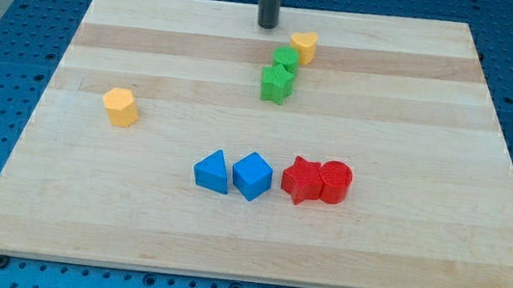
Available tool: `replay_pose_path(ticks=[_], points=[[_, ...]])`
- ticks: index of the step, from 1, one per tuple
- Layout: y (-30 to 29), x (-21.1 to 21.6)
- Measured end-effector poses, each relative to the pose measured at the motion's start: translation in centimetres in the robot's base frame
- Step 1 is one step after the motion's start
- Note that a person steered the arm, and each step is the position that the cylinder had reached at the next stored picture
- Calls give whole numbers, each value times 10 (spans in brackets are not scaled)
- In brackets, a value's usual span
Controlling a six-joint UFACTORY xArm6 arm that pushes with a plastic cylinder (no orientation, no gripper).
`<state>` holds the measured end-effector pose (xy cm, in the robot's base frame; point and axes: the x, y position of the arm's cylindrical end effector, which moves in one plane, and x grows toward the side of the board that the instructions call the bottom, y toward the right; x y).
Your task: Push yellow hexagon towards the blue cube
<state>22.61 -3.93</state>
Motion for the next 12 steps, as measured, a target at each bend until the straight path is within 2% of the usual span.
replay_pose_path(ticks=[2,3,6,8,9,12], points=[[-100,27],[-136,58],[-204,154],[-201,194],[-181,203],[-63,203]])
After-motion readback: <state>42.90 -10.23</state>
